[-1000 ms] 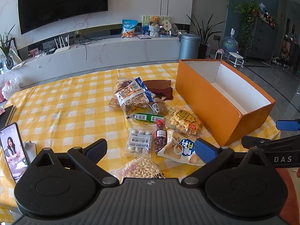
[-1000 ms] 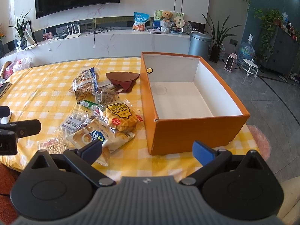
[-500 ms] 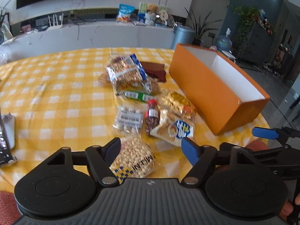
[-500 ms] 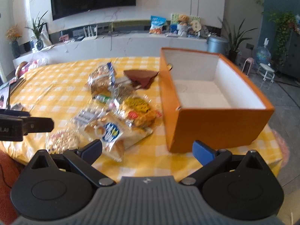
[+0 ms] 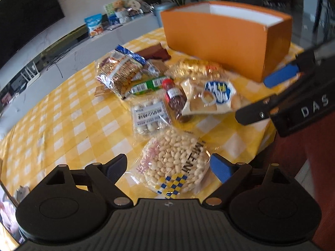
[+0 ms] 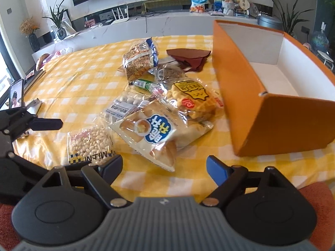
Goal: Organize snacks
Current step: 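Grasp the white bread bag with the right gripper while the left gripper approaches the peanut bag, then grasp the clear MILENI peanut bag with the left gripper while the right gripper lifts the bread bag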
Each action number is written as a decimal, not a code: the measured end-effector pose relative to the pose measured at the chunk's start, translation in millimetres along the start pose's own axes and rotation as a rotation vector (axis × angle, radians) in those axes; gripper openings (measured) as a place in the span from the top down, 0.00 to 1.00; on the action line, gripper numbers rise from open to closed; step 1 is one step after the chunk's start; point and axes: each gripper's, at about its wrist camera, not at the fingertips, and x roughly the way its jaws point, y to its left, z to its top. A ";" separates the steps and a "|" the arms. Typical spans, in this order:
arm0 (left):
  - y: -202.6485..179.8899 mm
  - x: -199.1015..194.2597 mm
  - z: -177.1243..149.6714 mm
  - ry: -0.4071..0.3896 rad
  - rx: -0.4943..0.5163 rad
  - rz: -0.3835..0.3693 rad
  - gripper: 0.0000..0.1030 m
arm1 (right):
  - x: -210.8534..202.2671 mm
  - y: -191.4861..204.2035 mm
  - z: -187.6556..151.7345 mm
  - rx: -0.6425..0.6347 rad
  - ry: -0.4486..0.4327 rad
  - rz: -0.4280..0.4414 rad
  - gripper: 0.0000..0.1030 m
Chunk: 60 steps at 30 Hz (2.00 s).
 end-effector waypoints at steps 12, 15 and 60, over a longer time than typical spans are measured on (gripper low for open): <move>20.2 35.2 1.8 0.046 -0.057 -0.103 0.00 | 38.5 10.4 9.8 -0.017 0.084 0.006 0.12; 26.8 42.4 3.2 0.062 -0.138 -0.124 0.00 | 45.5 11.5 11.7 -0.031 0.087 -0.002 0.12; 21.7 28.8 4.9 0.126 -0.375 0.046 0.09 | 52.7 -22.2 30.0 0.303 0.071 0.090 0.72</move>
